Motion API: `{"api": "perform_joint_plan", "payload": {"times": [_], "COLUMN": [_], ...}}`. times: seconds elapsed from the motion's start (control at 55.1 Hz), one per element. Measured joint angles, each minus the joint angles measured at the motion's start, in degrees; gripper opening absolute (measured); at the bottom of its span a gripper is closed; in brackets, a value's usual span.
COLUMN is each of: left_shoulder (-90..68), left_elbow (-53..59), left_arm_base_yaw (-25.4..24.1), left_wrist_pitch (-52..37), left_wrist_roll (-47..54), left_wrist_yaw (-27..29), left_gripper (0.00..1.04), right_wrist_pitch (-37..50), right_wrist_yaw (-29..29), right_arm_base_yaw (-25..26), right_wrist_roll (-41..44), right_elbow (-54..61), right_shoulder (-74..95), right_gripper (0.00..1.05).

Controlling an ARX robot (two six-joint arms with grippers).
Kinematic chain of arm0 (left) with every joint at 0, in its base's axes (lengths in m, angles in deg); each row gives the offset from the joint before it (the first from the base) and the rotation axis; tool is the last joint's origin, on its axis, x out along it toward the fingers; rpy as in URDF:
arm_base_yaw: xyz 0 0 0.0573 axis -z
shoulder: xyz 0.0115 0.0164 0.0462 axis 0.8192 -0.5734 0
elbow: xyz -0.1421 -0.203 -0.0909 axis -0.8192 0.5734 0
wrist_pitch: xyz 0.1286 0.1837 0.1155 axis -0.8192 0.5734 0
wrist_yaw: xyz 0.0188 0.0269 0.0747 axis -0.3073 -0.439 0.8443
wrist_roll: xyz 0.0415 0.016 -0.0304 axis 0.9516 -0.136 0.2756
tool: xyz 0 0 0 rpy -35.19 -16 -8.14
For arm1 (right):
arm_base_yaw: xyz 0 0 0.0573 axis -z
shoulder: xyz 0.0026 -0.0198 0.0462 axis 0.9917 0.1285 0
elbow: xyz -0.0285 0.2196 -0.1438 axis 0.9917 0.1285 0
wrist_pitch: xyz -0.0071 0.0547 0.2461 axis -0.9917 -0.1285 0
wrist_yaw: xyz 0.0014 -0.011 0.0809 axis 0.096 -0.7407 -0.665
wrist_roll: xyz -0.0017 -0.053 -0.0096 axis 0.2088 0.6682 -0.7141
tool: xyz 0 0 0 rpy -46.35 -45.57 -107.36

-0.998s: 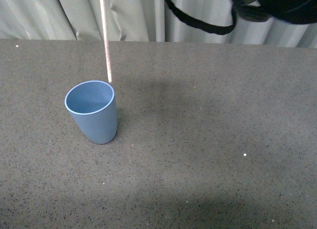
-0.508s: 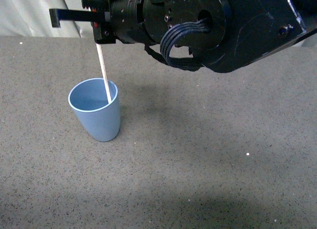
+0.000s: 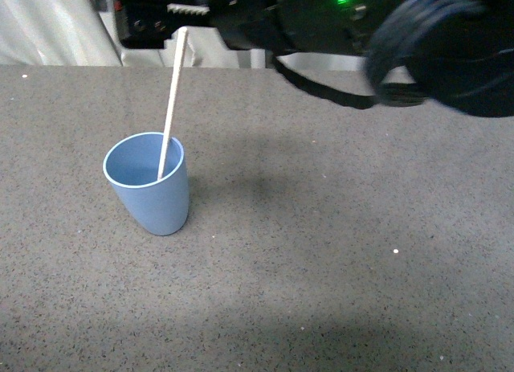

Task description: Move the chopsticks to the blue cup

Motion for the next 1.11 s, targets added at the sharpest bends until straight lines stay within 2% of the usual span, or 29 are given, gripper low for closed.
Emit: {"api": "perform_joint_plan", "payload": {"times": [0.091,0.163,0.399,0.599,0.635,0.726,0.762,0.871,1.107], "left_shoulder": [0.00,0.00,0.00,0.00,0.00,0.00,-0.02,0.00,0.00], "left_elbow": [0.00,0.00,0.00,0.00,0.00,0.00,0.00,0.00,0.00], "left_arm_base_yaw": [0.00,0.00,0.00,0.00,0.00,0.00,0.00,0.00,0.00], "left_wrist_pitch": [0.00,0.00,0.00,0.00,0.00,0.00,0.00,0.00,0.00], "left_wrist_roll": [-0.02,-0.02,-0.02,-0.02,0.00,-0.02,0.00,-0.02,0.00], "left_wrist_yaw": [-0.02,-0.02,-0.02,-0.02,-0.02,-0.02,-0.02,-0.04,-0.04], "left_gripper": [0.98,0.98,0.98,0.98,0.98,0.98,0.98,0.98,0.98], "right_wrist_pitch": [-1.22,-1.22,-2.40,-2.54,0.28,12.98,14.60,14.49,10.54], "right_wrist_yaw": [5.90,9.70,18.05,21.03,21.24,20.04,19.71,17.62,14.82], "right_arm_base_yaw": [2.14,4.66,13.07,18.47,19.21,21.62,22.25,24.46,27.21], "right_wrist_roll": [-0.35,0.22,3.89,8.63,9.70,12.07,12.39,13.25,13.60], "right_elbow": [3.85,8.07,22.14,32.89,35.04,42.10,43.56,47.89,52.83], "right_shoulder": [-4.13,-7.85,-20.76,-34.40,-35.78,-40.37,-41.92,-47.25,-55.78], "right_gripper": [0.97,0.94,0.95,0.95,0.92,0.77,0.71,0.48,0.09]}}
